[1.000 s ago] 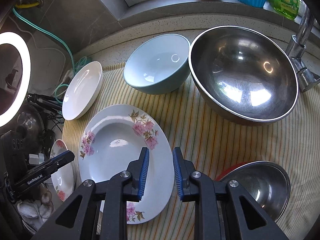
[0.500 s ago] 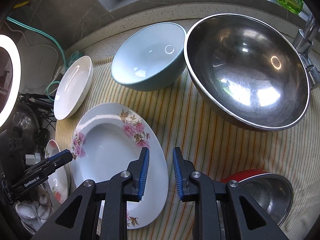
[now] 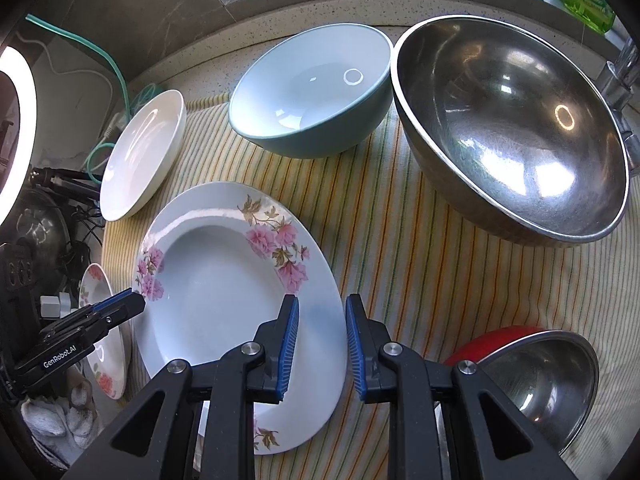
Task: Organize plates and bowls
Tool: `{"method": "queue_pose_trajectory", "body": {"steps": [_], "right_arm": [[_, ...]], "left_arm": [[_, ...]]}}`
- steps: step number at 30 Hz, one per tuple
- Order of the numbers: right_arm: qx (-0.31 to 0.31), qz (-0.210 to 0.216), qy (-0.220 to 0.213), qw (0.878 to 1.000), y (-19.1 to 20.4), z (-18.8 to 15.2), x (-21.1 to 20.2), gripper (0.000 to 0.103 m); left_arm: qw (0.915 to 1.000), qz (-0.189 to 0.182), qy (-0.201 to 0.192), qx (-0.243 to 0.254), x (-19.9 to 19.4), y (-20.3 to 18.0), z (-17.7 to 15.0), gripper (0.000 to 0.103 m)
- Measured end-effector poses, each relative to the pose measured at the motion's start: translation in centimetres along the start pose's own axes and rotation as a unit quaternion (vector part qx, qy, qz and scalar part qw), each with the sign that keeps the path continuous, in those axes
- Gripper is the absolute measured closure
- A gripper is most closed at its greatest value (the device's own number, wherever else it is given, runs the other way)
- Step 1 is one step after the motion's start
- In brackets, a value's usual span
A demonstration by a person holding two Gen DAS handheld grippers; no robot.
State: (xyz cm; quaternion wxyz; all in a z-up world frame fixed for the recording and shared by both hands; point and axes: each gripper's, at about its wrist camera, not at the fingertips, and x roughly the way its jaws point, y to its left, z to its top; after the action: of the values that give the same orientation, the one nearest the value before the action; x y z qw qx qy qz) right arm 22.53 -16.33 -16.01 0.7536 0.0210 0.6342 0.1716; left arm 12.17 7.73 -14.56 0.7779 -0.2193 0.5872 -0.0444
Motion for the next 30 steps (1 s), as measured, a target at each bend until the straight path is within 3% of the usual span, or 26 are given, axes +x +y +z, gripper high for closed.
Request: {"method": "queue_pose_trajectory", "body": {"steps": [17,30], "right_arm": [[0.002,-0.025,-0.005,1.000,1.9,-1.8,-0.5,0.081],[0.028,-0.013,-0.003,1.000,1.8,-5.3,-1.9,0.081]], "left_arm": [[0.9998,0.020,-0.005,0.004,-0.1,-0.3,-0.1,0.080],[0.9996,0.018,-0.007,0.021,0.1,-1.2,0.4,0.077]]}}
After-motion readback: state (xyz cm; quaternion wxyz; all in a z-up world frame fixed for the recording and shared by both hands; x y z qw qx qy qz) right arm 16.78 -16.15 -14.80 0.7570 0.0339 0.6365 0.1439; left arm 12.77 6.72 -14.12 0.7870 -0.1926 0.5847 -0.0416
